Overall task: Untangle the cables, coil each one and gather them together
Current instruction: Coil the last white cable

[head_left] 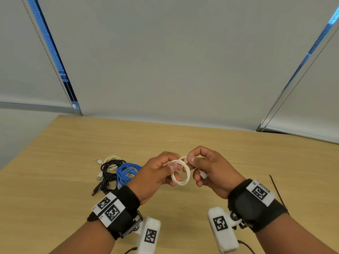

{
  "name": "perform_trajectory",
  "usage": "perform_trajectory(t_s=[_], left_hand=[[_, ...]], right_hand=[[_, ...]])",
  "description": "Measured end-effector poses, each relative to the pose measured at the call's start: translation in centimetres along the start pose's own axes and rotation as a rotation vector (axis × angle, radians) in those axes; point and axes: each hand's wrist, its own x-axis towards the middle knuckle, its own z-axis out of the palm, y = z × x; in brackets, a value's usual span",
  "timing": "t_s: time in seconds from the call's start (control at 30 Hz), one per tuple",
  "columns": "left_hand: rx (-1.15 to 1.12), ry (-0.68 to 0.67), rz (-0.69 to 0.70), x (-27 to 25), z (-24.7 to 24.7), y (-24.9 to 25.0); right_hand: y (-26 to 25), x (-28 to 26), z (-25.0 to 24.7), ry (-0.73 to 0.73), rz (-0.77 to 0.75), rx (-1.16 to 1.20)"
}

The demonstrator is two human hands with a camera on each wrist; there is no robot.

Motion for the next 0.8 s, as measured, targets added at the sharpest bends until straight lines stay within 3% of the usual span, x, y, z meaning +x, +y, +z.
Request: perform_trajectory(t_s=[0.1, 0.23, 0.4, 0.5, 0.57, 0.63, 0.7, 0.8], left_hand=[[-0.022, 0.003, 0.082, -0.1, 0.3, 0.1], [-0.016, 0.073, 0.102, 0.1, 1.0, 0.1], [-0.091, -0.049, 0.066, 0.0, 2.1, -0.1], [-0.072, 0.049, 0.054, 0.3, 2.4, -0.1], [-0.011, 0.170, 0.049, 0.6, 1.9, -0.4], [0.040, 0.291, 0.024, 0.8, 1.2, -0.6], [0.030, 0.354, 0.009, 0.8, 0.8, -0.8], [-0.057, 0.337, 0.020, 0.6, 1.3, -1.0]], right_hand=[[1.5, 0.1, -0.2, -0.001, 0.082, 0.063], [2.8, 0.0, 0.4, 0.045, 0.093, -0.089], [2.7, 0.2, 0.7, 0.130, 0.042, -0.304], [2.7, 0.1, 1.2, 0.162, 0.058, -0.327], [2.6, 0.0, 1.2, 0.282, -0.053, -0.395], [2.0, -0.4, 0.8, 0.431, -0.262, -0.507], [1.1, -0.8, 1.0, 0.383, -0.362, -0.586], [1.0, -1.0, 2.1, 0.180, -0.258, -0.832]])
